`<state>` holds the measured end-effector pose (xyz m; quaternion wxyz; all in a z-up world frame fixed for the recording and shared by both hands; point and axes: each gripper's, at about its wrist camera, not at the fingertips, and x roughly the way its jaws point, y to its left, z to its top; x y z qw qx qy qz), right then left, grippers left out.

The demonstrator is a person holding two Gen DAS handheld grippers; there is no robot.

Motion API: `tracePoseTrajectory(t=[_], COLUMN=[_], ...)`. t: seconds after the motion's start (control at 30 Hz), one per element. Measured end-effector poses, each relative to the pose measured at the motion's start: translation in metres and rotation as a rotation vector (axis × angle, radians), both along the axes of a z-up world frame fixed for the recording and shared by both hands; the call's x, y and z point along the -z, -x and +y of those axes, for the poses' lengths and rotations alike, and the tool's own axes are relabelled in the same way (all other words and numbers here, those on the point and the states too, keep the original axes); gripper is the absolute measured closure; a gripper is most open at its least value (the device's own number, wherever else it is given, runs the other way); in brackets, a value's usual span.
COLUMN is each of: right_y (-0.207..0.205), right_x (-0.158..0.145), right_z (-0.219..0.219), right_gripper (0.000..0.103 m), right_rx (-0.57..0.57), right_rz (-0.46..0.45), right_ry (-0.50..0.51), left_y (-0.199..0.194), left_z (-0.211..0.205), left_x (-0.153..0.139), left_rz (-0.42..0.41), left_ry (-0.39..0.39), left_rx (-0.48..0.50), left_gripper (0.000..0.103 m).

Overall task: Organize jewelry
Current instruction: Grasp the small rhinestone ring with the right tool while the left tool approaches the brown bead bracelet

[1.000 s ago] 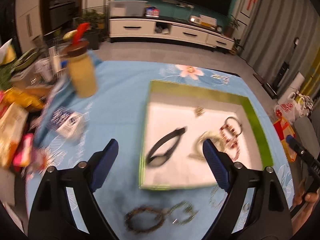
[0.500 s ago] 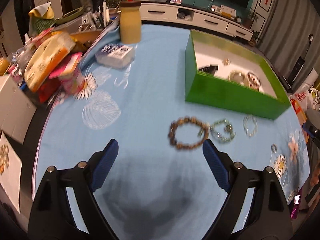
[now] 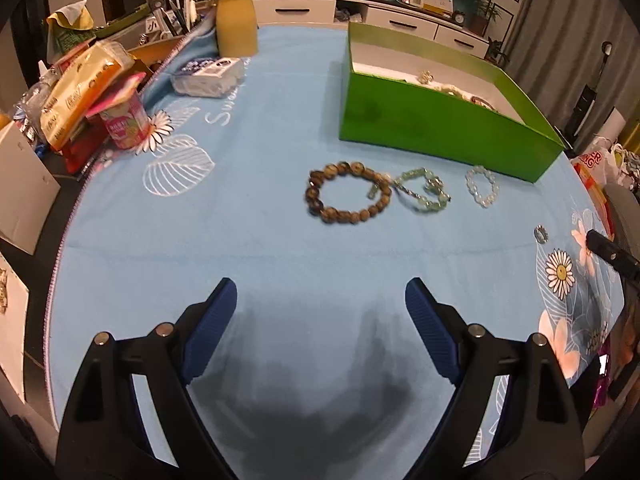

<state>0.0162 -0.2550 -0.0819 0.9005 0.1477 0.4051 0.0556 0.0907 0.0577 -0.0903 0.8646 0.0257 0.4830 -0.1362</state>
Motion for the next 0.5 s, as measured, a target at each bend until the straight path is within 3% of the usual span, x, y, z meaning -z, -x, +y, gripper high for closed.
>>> tracePoseTrajectory(t=[0.27, 0.5], right_y=[-0.012, -0.034], right_x=[0.020, 0.032], right_z=[0.023, 0.043], right_gripper=[0.058, 0.059], right_rx=[-0.041, -0.053], right_rz=[0.027, 0.044], right_ry=[0.047, 0.170], left_y=[0.004, 0.000], left_z=[-0.012, -0.013], left_x=[0.006, 0.010], left_rz=[0.008, 0.021], left_ry=[0.008, 0.006], left_rx=[0.044, 0.048], left_gripper=[0.016, 0.016])
